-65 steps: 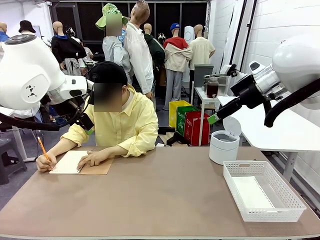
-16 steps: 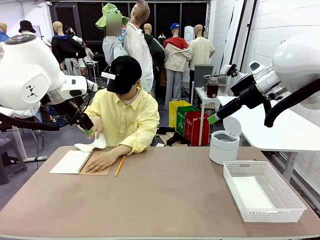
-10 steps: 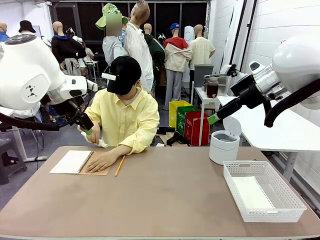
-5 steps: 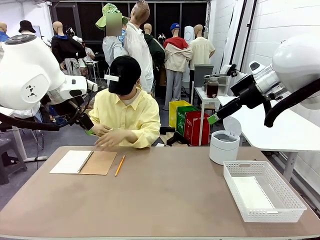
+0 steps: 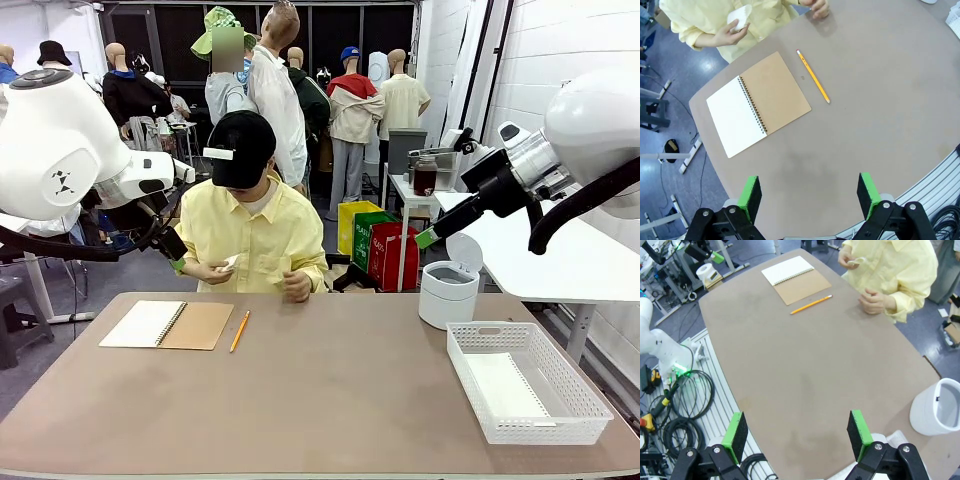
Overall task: Sort the paper based on its condition.
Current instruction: If a person hands you a paper, place it in the Organizing basket , and if it's crumpled, put it in the Trash can.
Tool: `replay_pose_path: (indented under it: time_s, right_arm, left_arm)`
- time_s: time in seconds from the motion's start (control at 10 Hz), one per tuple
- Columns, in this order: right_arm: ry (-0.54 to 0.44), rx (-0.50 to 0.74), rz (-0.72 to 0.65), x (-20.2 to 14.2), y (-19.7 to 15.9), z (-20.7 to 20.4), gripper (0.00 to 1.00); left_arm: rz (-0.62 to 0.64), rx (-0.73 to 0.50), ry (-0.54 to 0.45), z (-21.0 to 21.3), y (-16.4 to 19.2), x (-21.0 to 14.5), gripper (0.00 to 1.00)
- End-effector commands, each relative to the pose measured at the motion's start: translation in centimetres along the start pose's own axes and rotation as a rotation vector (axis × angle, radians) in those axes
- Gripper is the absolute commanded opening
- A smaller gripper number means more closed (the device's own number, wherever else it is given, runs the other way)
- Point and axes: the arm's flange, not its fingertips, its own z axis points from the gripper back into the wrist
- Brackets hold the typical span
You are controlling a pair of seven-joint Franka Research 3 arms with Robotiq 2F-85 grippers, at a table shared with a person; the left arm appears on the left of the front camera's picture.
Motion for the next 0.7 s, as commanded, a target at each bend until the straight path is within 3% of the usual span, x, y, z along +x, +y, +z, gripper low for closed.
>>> replay_pose_path:
  time_s: [0.0,0.6]
  right_arm:
    - [0.000,0.007,-0.002,-0.04,-0.04,0.02,1.00]
    - [0.000,0.007,-0.002,-0.04,-0.04,0.02,1.00]
  left_arm:
    - [-0.002,-0.001,-0.006,0.00,0.06,-0.02,1.00]
    - [-0.002,-0.001,-0.006,0.00,0.06,-0.02,1.00]
